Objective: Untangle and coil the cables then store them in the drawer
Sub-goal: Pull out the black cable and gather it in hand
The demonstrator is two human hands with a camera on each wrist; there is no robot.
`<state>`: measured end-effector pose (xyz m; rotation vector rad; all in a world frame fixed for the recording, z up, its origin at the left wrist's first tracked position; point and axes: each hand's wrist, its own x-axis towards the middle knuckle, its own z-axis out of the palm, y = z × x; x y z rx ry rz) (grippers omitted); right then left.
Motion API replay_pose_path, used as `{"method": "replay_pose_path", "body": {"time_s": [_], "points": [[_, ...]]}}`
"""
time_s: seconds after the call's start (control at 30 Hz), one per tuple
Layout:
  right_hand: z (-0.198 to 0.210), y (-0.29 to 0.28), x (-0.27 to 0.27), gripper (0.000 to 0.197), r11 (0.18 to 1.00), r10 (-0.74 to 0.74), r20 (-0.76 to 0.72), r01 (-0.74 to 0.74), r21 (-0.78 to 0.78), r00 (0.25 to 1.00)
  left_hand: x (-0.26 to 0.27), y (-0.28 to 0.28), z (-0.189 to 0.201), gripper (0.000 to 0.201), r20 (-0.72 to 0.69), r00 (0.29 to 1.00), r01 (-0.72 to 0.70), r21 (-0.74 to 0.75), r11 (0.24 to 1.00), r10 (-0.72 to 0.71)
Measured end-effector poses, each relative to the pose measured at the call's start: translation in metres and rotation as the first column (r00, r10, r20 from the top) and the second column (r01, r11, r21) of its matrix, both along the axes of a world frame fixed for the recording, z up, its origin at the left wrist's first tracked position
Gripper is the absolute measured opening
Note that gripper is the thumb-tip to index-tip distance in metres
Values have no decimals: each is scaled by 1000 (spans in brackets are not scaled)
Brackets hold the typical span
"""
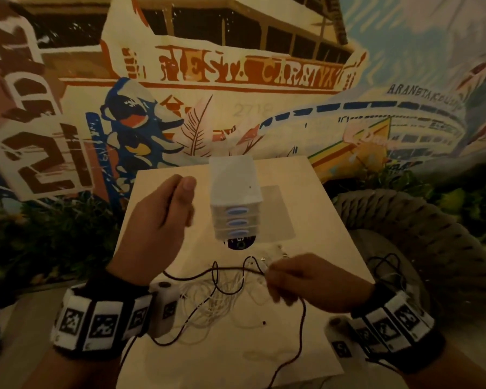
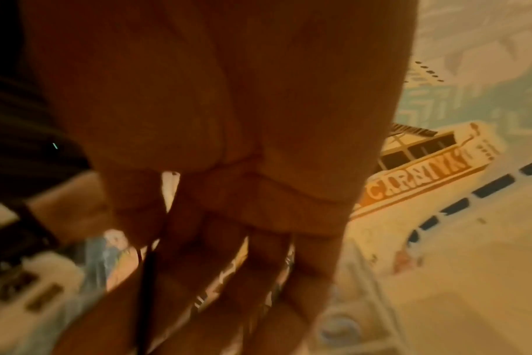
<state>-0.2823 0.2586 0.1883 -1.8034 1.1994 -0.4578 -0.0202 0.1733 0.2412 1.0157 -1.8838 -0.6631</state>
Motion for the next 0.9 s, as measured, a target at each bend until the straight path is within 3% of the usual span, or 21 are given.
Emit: {"method": "replay_pose_path", "body": {"time_s": [0.07,0.13,0.2,0.23,0.3,0.37,0.43,0.5,0.57,0.67,0.7,0.8,0.9], "points": [[-24,5,-14,40,970,116,-170,-75,233,979,-1,3,0,57,-169,985,45,102,994,-28],[-46,10,-25,41,929,250,-387,-108,354,887,-6,6,1,57,-269,960,121,165,979,-73],[-57,10,-31,46,943,279,-552,-117,311,786,-13,5,-2,38,-353,926,230,250,940,-132],[-55,8,-32,46,967,225,-566,-109,231,794,-19,4,-5,24,-405,900,299,310,903,-159],[-36,2,-25,37,1000,25,-410,-26,4,912,-31,9,-8,24,-433,873,398,370,839,-223],[-7,-5,-12,27,963,-170,-95,145,-225,981,-44,18,-12,21,-376,877,436,358,826,-300],[24,-10,2,24,887,-248,179,297,-353,952,-53,28,-13,16,-254,888,447,290,846,-383],[44,-13,9,25,838,-252,341,381,-392,905,-60,30,-13,19,-169,896,443,250,861,-411],[47,-15,11,38,845,-252,396,400,-355,883,-64,30,-13,18,-96,918,397,189,898,-385],[25,-13,13,63,921,-264,381,348,-173,886,-61,27,-16,14,-11,964,265,81,961,-265],[14,-11,14,60,949,-235,360,293,-115,903,-60,26,-16,11,-11,975,223,59,973,-222],[-8,-8,16,22,986,-109,234,135,-100,966,-56,23,-17,9,-5,989,150,28,988,-150],[-12,-10,15,19,982,-91,219,124,-142,972,-56,23,-20,9,-35,991,133,62,989,-131]]}}
